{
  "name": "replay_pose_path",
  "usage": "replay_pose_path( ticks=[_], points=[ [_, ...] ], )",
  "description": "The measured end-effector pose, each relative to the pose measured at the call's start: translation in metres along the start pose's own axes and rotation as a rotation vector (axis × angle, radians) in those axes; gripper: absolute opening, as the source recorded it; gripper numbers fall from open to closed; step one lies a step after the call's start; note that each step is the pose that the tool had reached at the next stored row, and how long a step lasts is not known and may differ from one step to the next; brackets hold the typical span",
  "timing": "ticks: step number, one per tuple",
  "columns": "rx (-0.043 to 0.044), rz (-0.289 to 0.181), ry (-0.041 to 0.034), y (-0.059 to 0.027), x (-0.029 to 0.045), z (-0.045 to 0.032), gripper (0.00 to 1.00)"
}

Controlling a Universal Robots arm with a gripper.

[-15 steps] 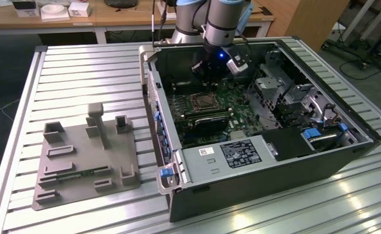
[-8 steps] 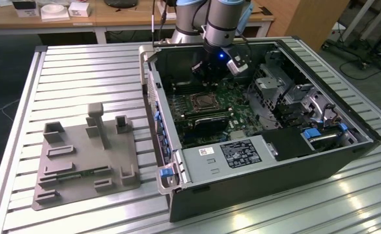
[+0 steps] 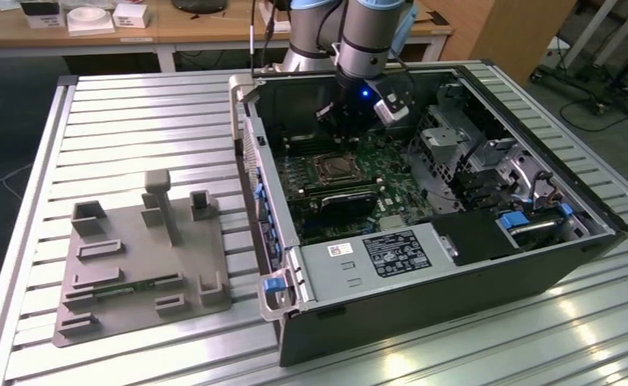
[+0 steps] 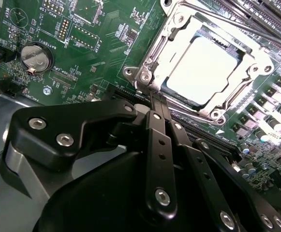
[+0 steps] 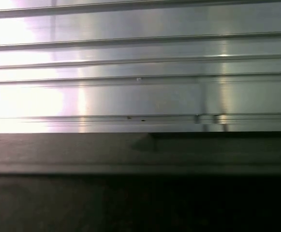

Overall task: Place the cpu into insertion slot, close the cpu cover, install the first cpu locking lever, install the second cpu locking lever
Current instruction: 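Install the first cpu locking lever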

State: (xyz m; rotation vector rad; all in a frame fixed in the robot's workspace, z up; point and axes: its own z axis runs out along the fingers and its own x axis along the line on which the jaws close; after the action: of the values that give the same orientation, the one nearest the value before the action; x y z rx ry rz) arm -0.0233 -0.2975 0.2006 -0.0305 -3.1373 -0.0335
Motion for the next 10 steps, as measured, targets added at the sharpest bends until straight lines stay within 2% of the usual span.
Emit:
replay_pose_path(
  ticks=[10],
  points=[
    [0.0061,0.000,0.0000,-0.0004,-0.0001,0.0001,0.10]
  ],
)
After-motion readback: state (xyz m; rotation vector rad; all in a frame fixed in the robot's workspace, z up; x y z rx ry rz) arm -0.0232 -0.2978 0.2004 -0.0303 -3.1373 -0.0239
